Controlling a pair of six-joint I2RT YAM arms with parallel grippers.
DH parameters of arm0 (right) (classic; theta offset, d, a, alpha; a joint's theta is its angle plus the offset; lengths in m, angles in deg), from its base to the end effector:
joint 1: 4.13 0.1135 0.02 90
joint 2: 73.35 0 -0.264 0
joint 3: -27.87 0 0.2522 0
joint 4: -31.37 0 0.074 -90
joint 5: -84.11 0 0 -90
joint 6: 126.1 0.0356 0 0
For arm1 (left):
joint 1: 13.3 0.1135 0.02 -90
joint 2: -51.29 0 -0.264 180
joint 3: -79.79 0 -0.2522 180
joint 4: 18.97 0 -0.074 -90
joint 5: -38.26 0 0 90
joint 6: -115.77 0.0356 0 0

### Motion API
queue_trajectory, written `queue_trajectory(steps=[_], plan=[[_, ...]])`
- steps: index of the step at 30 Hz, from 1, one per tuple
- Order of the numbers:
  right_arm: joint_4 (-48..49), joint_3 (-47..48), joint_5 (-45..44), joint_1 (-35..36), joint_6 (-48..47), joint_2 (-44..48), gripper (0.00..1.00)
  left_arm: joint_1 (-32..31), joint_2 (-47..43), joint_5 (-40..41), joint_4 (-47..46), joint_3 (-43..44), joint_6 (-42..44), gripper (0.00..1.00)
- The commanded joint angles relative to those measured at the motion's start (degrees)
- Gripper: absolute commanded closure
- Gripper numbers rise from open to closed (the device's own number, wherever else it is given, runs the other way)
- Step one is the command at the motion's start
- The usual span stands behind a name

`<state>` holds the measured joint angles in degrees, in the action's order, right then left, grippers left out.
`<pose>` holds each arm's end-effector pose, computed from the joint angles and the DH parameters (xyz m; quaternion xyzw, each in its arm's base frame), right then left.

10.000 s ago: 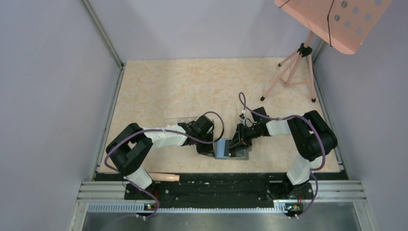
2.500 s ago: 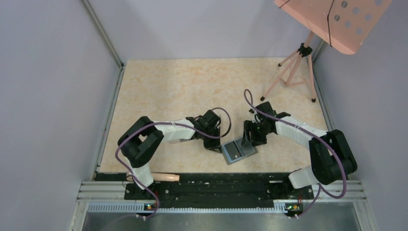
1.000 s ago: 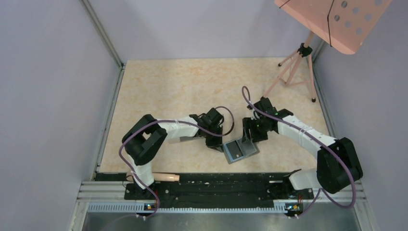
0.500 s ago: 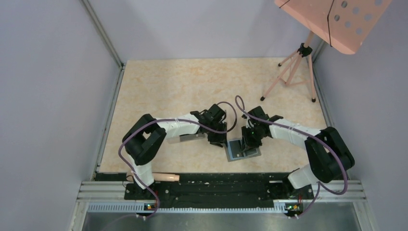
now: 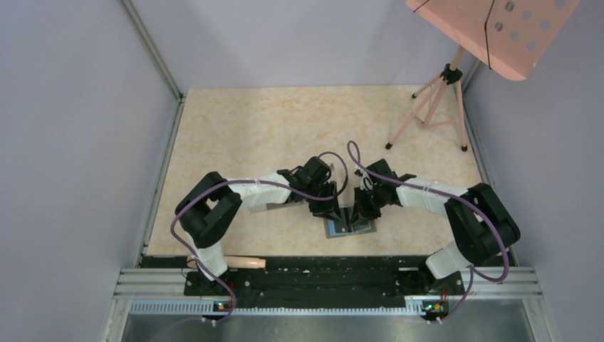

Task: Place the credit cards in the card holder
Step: Turn over the card slot in the card holder.

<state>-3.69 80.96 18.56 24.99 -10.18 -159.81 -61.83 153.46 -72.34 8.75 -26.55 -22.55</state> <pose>0.2142 0.1362 0.1393 -0.0664 0.9586 0.2690 0.0661 0.2270 -0.2757 0.1620 0.0537 0.9414 -0.3273 0.0616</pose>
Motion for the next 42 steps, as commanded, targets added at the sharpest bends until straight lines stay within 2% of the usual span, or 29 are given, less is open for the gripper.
queue_trajectory(steps=[1, 5, 10, 16, 20, 30, 38, 42], plan=[[1.87, -3.19, -3.75, 0.54, -0.25, -3.19, 1.0, -0.07, 0.97, -1.61, -3.87, -0.48, -0.97, 0.6], [1.88, -3.12, -3.71, 0.53, -0.27, -3.26, 1.0, -0.1, 2.23, -0.29, -1.6, 0.31, -0.72, 0.6], [2.7, -3.2, -2.07, 0.52, 0.03, -3.28, 0.99, -0.09, 1.03, 5.61, 4.85, 2.05, 0.8, 0.6], [4.82, -3.76, 0.63, 0.5, 1.08, -3.27, 0.9, -0.08, -1.5, 8.84, 7.35, 1.63, 0.31, 0.59], [5.85, -4.02, 1.31, 0.56, 1.67, -3.57, 0.87, -0.07, -0.65, 10.3, 9.46, 2.49, 0.22, 0.59], [9.8, -4.74, 5.86, 0.54, 3.28, -4.4, 0.76, -0.09, 1.67, 6.96, 7.14, 2.99, 0.36, 0.6], [14.25, -5.18, 9.57, 1.37, 6.07, -5.66, 0.76, -0.07, -0.63, 4.24, 3.09, 1.76, 0.06, 0.6], [13.47, -5.14, 8.34, 1.38, 5.87, -5.79, 0.76, -0.07, -3.2, 7.36, 5.07, 1.19, 0.09, 0.6]])
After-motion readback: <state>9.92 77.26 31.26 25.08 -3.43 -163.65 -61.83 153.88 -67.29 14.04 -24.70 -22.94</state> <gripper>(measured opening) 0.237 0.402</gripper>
